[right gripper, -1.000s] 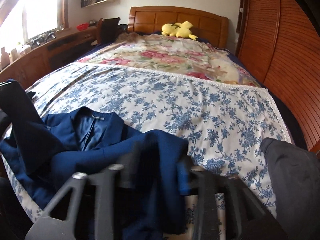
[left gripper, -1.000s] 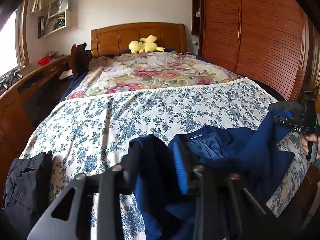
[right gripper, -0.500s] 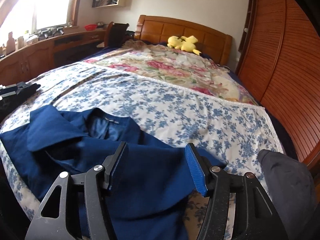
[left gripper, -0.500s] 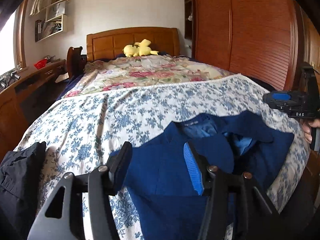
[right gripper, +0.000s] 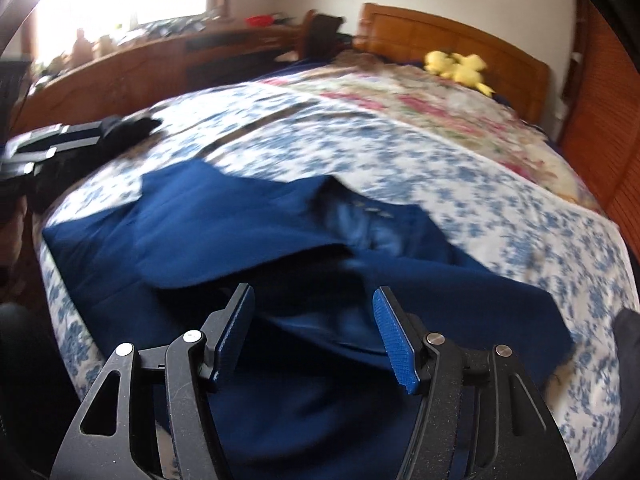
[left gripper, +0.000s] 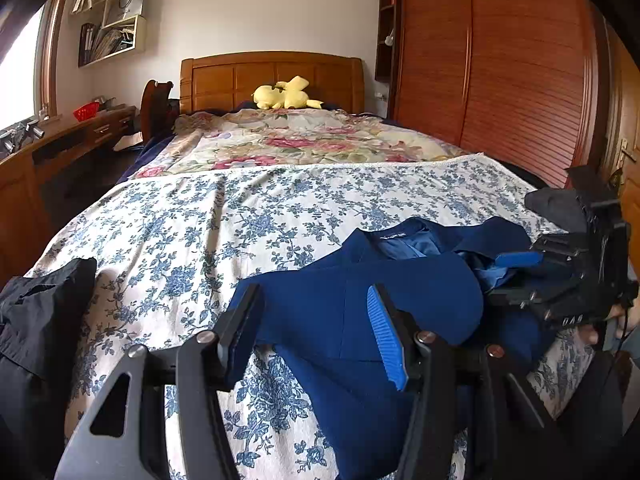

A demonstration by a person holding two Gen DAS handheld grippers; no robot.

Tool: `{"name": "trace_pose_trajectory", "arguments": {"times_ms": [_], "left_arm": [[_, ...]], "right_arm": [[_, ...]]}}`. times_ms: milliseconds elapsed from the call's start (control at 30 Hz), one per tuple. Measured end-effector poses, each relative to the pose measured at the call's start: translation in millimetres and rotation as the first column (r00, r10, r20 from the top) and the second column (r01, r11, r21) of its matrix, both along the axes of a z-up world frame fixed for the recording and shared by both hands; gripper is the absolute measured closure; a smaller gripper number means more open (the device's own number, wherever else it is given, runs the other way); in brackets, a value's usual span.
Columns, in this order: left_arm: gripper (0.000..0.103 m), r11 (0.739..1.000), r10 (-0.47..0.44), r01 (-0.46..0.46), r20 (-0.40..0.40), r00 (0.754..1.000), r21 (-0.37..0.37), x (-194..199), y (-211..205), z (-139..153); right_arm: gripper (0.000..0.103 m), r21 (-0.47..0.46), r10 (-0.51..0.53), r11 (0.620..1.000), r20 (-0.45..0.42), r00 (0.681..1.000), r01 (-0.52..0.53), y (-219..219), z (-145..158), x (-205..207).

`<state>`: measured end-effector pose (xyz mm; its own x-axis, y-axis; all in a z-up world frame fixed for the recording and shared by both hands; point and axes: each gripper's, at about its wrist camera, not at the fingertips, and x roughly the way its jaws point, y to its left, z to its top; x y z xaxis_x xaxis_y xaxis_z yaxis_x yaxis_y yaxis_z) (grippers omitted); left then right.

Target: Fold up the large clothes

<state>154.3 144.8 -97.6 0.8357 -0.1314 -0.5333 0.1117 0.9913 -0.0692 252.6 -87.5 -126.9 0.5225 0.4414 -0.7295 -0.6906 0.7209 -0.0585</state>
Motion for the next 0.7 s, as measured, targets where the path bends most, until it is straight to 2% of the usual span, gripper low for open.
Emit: {"name": "trace_pose_trajectory", "arguments": {"times_ms": [167, 333, 367, 400, 433, 500, 700], "left_arm": [[0.051, 1.0, 0.008, -0.008, 0.003, 1.0, 0.001, -3.7, 2.8, -1.1], [0.051, 1.0, 0.01, -0.01, -0.001, 1.0, -0.003, -2.8, 4.4, -2.1], [0.051, 1.0, 0.011, -0.011, -0.002, 1.0, -0.002, -2.2, 4.5, -2.8], [0.051, 1.0, 0.01, -0.01, -0.004, 1.0, -0.002, -1.6, 4.5, -3.4], [0.051, 1.0, 0.01, -0.01, -0.005, 1.0, -0.002, -1.1, 4.5, -4.1], [0.051, 1.0, 0.011, -0.011, -0.014, 1.0, -0.002, 1.4, 4.1, -5.8], [0.051, 1.0, -0.003, 0.003, -0.026, 1.0, -0.006, 6.6, 1.0, -10.8]], "right_arm": [[0.04, -0.027, 0.063, 0.998, -0.012, 0.998, -0.063, 20.8, -9.0, -11.1], [0.041, -0.139, 0.071, 0.988, -0.01, 0.997, -0.072, 39.1, -25.9, 3.7], [0.058, -0.163, 0.076, 0.984, -0.007, 0.997, -0.076, 42.9, -29.9, 9.6], [0.085, -0.169, 0.085, 0.982, -0.013, 0.996, -0.086, 45.4, -31.8, 15.0], [0.093, -0.165, 0.1, 0.981, -0.027, 0.995, -0.103, 47.9, -31.9, 21.6], [0.097, -0.151, 0.106, 0.983, 0.004, 0.994, -0.104, 52.6, -24.1, 34.3], [0.098, -0.115, 0.048, 0.993, 0.07, 0.996, -0.04, 69.8, 2.1, 94.1]]}}
